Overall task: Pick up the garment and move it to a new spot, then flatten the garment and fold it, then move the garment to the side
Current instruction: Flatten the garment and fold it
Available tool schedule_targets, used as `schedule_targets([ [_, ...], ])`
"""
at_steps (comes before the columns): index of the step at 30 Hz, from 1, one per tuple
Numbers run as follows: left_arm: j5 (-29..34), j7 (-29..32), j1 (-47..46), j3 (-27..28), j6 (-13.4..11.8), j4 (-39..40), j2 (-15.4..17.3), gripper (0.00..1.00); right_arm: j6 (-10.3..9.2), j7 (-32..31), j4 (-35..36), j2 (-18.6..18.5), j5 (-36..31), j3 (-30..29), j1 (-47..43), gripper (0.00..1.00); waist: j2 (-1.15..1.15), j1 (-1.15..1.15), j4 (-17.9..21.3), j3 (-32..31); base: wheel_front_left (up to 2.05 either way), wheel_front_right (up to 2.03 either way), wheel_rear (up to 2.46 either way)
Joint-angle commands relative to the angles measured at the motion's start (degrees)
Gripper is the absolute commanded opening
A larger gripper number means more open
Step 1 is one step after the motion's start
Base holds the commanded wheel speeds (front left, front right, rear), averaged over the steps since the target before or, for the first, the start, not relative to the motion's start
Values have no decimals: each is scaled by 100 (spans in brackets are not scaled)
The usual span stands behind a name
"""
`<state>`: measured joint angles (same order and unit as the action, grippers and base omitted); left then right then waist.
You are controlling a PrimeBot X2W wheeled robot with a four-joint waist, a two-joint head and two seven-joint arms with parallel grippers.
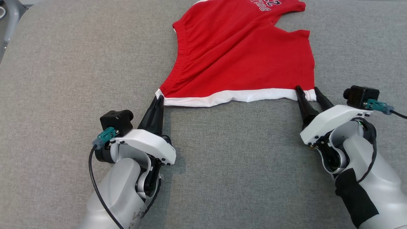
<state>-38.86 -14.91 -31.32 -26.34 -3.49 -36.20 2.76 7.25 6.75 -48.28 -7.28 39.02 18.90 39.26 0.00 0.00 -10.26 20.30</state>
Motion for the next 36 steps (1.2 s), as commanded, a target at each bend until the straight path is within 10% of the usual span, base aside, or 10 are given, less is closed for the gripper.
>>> schedule_targets([
  [1,-2,-28,-6,16,-25,3,32,0,43,-55,-178,155,89,130,-219,0,0,0,-1,9,0,0,0],
  [36,409,324,1041,-186,-44,-545,573,0,7,295,623,-761,1088,384,-1645,0,0,0,505,-1262,0,0,0],
])
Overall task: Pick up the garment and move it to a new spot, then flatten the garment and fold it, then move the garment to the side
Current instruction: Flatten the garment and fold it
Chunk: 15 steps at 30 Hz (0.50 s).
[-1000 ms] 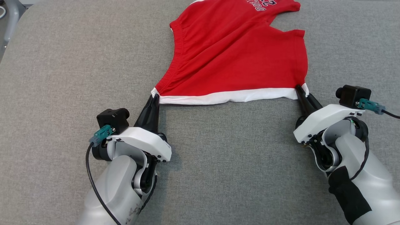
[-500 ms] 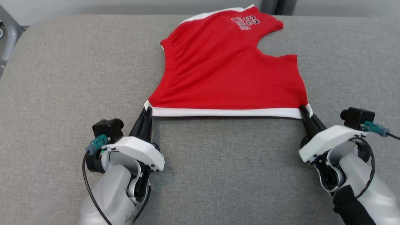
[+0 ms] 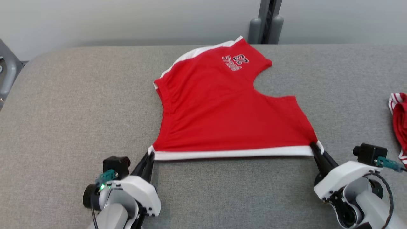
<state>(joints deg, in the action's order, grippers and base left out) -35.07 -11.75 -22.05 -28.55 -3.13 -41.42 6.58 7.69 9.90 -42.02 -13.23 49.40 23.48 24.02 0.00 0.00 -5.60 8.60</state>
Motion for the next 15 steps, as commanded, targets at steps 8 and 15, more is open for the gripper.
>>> schedule_targets([
  [8,103,597,820,-282,-91,637,578,0,-39,-1019,800,-680,374,-29,-793,0,0,0,108,-310,0,0,0],
  [15,-42,1098,1470,-334,-175,1614,942,0,-41,-1973,1823,-1303,822,-128,-1417,0,0,0,120,-370,0,0,0],
])
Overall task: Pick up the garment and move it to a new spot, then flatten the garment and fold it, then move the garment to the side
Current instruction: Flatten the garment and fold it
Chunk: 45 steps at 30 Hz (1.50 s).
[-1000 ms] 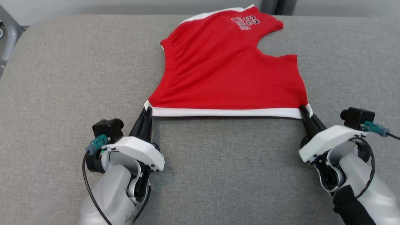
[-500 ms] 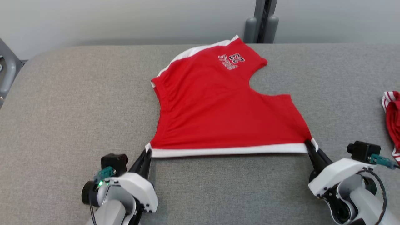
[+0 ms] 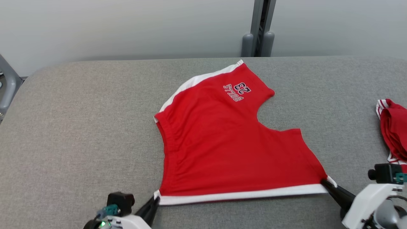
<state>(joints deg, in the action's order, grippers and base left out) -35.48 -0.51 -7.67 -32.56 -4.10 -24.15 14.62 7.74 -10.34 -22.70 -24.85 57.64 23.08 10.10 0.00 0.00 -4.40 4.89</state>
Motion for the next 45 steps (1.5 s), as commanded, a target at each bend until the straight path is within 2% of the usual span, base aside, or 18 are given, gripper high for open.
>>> schedule_targets([
  [1,-49,87,138,51,-71,83,197,0,-46,-97,41,-249,68,-140,-129,0,0,0,-4,0,0,0,0],
  [5,-225,469,548,21,-66,873,438,0,-46,-619,576,-599,256,-433,-530,0,0,0,-30,-2,0,0,0],
  [10,-510,1146,981,-256,314,1756,797,0,-41,-1353,1053,-785,384,-783,-982,0,0,0,-83,11,0,0,0],
  [14,-585,1411,1147,-298,265,2146,974,0,-41,-1770,1363,-772,342,-1166,-1239,0,0,0,-116,28,0,0,0],
  [19,-631,1598,1091,-355,286,2460,1013,0,-40,-2212,1762,-663,98,-1628,-1290,0,0,0,-136,114,0,0,0],
  [24,-769,1929,824,-373,409,2792,1085,0,-40,-2586,2228,-534,-174,-2056,-1005,0,0,0,-198,308,0,0,0],
  [31,-1671,2601,472,-212,672,3270,996,0,-33,-3128,2653,-471,-548,-2368,-254,0,0,0,-345,702,0,0,0],
  [36,-2138,3064,72,-63,764,3425,1058,0,-28,-3529,2611,-453,-666,-2296,452,0,0,0,-475,1005,0,0,0],
  [41,-2554,3219,-332,188,756,3409,908,0,-28,-3865,2354,-438,-720,-2178,1127,0,0,0,-620,1251,0,0,0],
  [45,-2650,3270,-587,262,759,3318,834,0,-28,-4000,2121,-415,-780,-2109,1510,0,0,0,-707,1381,0,0,0],
])
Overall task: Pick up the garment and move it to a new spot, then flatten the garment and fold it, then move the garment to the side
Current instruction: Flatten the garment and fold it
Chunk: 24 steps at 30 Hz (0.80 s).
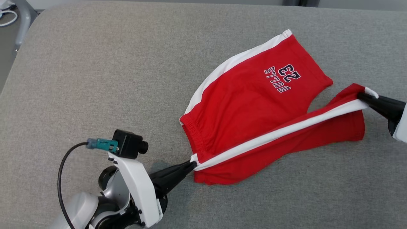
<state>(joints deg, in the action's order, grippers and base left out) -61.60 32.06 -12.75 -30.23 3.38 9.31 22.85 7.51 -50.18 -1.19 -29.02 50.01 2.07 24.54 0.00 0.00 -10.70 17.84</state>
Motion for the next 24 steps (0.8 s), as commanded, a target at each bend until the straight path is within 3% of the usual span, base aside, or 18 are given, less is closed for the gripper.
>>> schedule_targets([
  [1,-54,23,-169,41,25,-61,-17,0,-5,-54,-123,19,-31,4,198,0,0,0,-103,129,0,0,0],
  [12,257,-392,-1152,190,-6,-845,-519,0,-4,-263,-1434,231,-534,315,1914,0,0,0,-344,638,0,0,0],
  [15,387,-626,-1377,215,-84,-1144,-723,0,-4,-234,-1730,286,-609,424,2216,0,0,0,-431,724,0,0,0],
  [24,471,-1054,-1882,197,-2,-1827,-1252,0,-4,-56,-2524,421,-872,681,2930,0,0,0,-671,916,0,0,0],
])
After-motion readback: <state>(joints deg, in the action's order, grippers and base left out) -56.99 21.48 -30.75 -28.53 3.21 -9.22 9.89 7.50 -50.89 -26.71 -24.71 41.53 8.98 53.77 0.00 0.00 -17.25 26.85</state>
